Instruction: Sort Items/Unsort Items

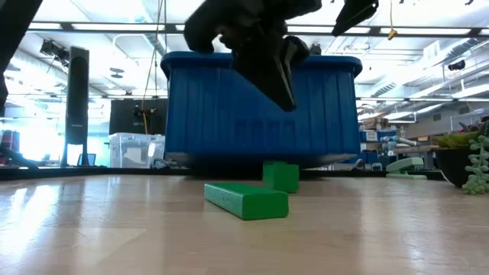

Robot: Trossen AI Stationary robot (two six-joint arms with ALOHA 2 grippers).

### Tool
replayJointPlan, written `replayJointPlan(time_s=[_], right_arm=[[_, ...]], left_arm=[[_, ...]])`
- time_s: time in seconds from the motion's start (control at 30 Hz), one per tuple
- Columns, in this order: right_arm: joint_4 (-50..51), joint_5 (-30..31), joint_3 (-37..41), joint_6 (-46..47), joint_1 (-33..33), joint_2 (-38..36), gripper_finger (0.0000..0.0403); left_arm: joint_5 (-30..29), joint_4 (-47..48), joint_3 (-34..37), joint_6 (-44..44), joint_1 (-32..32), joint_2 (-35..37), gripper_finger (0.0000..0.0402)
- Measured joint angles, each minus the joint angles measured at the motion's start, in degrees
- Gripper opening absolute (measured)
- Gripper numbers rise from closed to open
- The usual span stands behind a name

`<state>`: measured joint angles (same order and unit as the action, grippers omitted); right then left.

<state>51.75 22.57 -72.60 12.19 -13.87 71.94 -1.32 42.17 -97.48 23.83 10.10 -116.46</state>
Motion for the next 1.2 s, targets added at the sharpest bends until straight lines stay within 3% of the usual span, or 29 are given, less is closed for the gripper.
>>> replayJointPlan(time_s=[0.27,0.47,0.77,0.93,1.2], right_arm=[[0.65,-0.04,0.00,0.13,0.00,0.03,0.0233],[0.81,-0.17,0.00,0.20,-0.02,0.04,0.0233],[0.74,0.40,0.00,0.22,-0.01,0.09,0.0233],[0.68,0.45,0.00,0.31,0.00,0.12,0.0233],[0.81,0.43,0.00,0.96,0.00,0.22,0.0233]], left_arm=[[-1.84,-1.79,3.87,-0.52,-0.87,-0.39,0.0128],[-1.77,-8.54,7.32,-10.37,-1.04,-0.37,0.0188],[-3.53,-17.17,12.36,-22.73,-1.09,-0.35,0.0183],[-3.33,-23.76,15.88,-24.23,-1.11,-0.73,0.0178],[-3.30,-24.52,16.38,-24.30,-1.15,-2.13,0.0174]])
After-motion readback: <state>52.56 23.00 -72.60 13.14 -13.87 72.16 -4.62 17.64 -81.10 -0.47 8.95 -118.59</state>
